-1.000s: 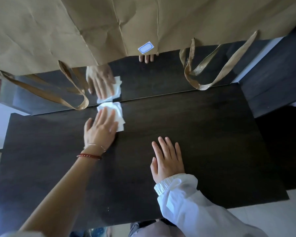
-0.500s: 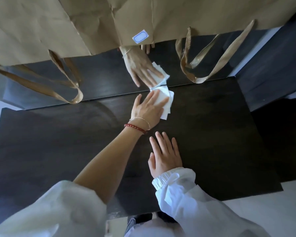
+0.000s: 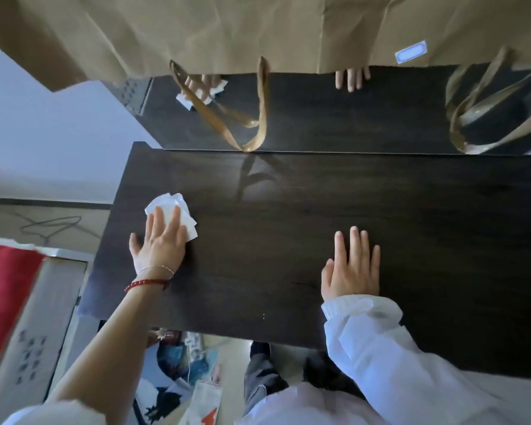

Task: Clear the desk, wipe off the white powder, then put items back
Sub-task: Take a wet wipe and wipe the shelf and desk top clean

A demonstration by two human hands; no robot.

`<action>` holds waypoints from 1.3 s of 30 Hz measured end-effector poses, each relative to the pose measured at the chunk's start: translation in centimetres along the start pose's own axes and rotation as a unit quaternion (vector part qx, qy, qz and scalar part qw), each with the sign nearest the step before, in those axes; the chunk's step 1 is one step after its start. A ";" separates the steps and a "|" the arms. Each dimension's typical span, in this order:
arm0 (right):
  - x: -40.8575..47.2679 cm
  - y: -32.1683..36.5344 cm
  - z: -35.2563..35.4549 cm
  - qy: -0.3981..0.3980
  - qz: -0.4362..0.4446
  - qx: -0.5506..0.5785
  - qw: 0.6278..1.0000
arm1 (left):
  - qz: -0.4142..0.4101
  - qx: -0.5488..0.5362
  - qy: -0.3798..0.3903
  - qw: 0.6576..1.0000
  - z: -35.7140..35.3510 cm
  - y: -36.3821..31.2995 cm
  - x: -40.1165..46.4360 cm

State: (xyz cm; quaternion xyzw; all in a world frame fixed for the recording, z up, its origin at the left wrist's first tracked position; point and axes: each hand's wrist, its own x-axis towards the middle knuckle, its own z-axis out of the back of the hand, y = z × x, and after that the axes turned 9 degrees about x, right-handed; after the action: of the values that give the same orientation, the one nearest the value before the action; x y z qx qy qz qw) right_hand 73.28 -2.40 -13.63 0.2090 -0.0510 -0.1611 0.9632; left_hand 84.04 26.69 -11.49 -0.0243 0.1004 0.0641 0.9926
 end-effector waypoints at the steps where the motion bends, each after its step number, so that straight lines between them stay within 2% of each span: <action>1: -0.5 0.8 -0.3 0.007 0.006 -0.003 1.000 | 0.012 -0.003 0.001 1.000 0.0 1.0 -0.4; 4: -1.8 2.7 -1.3 0.024 0.010 -0.008 1.000 | 0.021 0.001 -0.001 1.000 -0.2 2.5 -1.4; 6: -2.4 3.5 -1.7 0.018 0.002 -0.003 1.000 | -0.013 0.029 -0.001 0.999 -0.5 2.1 -2.3; 9: -3.2 3.9 -1.7 0.036 -0.023 0.010 0.999 | -0.171 0.091 -0.007 0.981 -1.5 -0.7 -4.8; 12: -4.5 3.4 -1.4 0.001 -0.030 0.043 0.999 | -0.341 0.096 -0.006 0.935 -2.9 -4.7 -9.0; 15: -6.4 2.9 -1.4 -0.025 -0.044 0.047 0.998 | -0.430 0.096 0.006 0.898 -3.4 -4.7 -11.8; 18: -7.9 3.6 -1.6 -0.029 -0.068 0.019 0.997 | -0.415 0.096 0.001 0.905 -3.7 -0.3 -11.3; 23: -9.4 6.2 -2.8 -0.034 -0.128 0.009 0.991 | -0.198 0.077 0.022 0.977 -2.0 9.2 -8.7; 25: -10.1 6.9 -3.4 -0.026 -0.124 0.012 0.992 | -0.133 0.065 0.027 0.989 -1.5 11.0 -8.4; 27: -10.7 7.3 -3.8 -0.030 -0.111 0.018 0.993 | -0.111 0.050 0.020 0.992 -2.0 10.2 -9.3; 30: -11.0 7.3 -3.9 -0.030 -0.103 0.038 0.994 | -0.183 0.028 0.009 0.983 -3.1 6.0 -12.0; 33: -10.9 6.3 -3.0 -0.028 -0.077 0.086 0.993 | -0.305 0.053 0.000 0.951 -4.2 0.7 -14.7; 35: -11.3 5.1 -2.0 0.003 -0.048 0.091 0.995 | -0.371 0.063 -0.020 0.926 -4.7 -2.4 -16.0; 39: -12.6 2.9 -1.1 0.009 -0.036 0.084 0.996 | -0.405 0.072 -0.020 0.911 -5.1 -4.9 -16.8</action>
State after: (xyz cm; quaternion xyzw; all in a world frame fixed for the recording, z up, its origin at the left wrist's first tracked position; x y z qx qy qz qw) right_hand 62.44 4.64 -13.80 0.2928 -0.0477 -0.1889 0.9361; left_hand 67.40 19.45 -12.92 0.0099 0.0667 -0.3506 0.9341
